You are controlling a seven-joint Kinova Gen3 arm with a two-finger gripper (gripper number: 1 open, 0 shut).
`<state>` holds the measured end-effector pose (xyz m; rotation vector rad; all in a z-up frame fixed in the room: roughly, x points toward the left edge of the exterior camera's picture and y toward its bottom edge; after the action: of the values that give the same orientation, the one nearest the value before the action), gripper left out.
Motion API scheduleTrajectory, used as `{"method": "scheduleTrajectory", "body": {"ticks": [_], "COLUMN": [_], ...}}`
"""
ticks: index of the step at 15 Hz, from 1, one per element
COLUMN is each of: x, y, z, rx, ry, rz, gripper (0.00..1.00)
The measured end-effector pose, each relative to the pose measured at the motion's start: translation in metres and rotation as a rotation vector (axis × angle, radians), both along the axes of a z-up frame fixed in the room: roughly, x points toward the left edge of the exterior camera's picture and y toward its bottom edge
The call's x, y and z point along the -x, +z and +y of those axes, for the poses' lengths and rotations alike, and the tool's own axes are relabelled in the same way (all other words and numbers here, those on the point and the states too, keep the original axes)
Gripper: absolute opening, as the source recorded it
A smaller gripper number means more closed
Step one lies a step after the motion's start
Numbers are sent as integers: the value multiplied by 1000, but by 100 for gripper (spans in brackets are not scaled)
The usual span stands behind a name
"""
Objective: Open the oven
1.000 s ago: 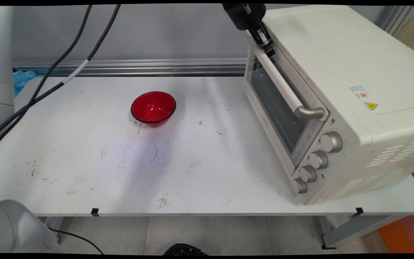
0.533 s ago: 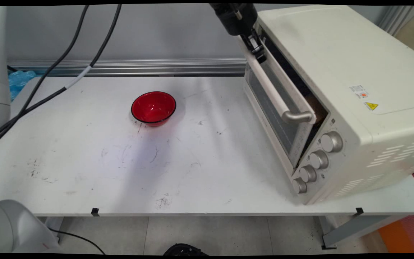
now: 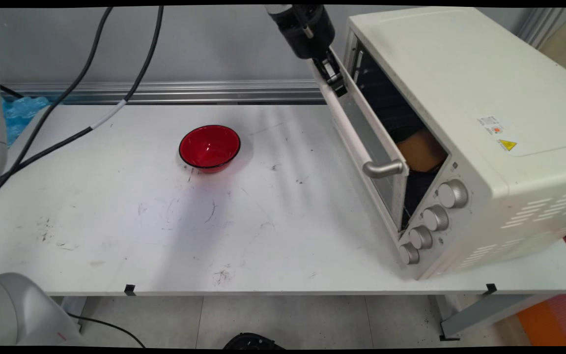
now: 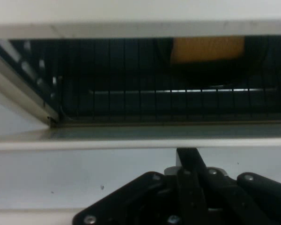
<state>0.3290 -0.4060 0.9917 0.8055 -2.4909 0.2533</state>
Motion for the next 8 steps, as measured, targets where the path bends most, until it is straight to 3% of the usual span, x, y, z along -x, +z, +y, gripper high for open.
{"method": "scheduleTrajectory", "body": {"ticks": [8], "x": [-11], "y": [-18], "z": [7], "rx": [-18], "ry": [8], "rz": [-4], "gripper": [0]}}
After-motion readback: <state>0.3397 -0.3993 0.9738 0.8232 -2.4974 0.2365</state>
